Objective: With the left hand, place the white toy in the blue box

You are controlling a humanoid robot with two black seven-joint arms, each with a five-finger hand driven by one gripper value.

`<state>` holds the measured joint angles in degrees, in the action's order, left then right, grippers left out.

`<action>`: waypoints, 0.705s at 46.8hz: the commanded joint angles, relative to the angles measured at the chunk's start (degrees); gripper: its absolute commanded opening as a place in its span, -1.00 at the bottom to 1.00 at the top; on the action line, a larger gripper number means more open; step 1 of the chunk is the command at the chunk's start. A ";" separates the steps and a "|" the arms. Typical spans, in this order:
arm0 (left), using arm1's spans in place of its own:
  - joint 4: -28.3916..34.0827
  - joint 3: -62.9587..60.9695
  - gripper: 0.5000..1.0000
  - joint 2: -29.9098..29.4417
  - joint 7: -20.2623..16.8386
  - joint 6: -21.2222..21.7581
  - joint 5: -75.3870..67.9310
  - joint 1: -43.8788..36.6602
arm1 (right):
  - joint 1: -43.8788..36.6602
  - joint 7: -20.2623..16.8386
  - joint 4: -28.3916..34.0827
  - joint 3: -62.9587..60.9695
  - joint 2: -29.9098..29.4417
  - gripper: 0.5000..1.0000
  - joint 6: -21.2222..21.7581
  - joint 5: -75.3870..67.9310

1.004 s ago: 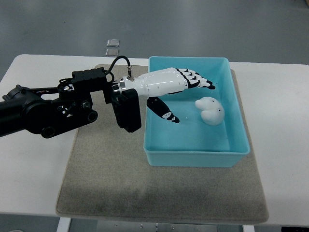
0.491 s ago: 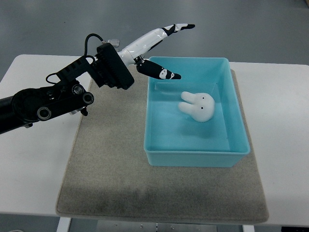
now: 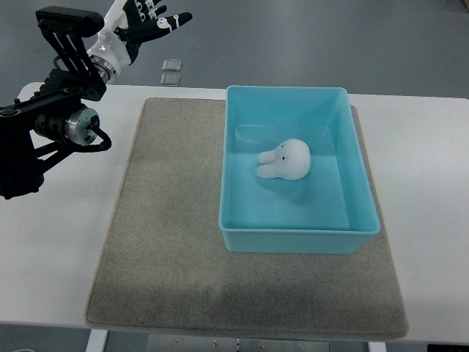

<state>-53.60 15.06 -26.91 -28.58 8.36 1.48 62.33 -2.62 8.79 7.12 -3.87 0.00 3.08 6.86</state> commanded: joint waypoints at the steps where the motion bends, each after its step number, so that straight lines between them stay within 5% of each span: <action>1: 1.83 0.06 1.00 -0.51 0.71 -3.17 8.07 -0.10 | -0.02 -0.01 0.00 0.00 0.00 0.74 0.00 0.00; 13: 3.77 0.49 1.00 -2.53 7.57 -12.40 22.68 -3.71 | -0.02 -0.01 0.00 0.00 0.00 0.74 0.00 0.00; 33: 4.12 2.52 1.00 -4.55 10.65 -12.67 35.87 -4.68 | 0.07 -0.01 0.00 0.00 0.00 0.74 0.00 0.00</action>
<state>-49.58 17.08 -31.05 -17.92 -4.44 37.36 57.66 -2.63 8.79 7.12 -3.87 0.00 3.09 6.85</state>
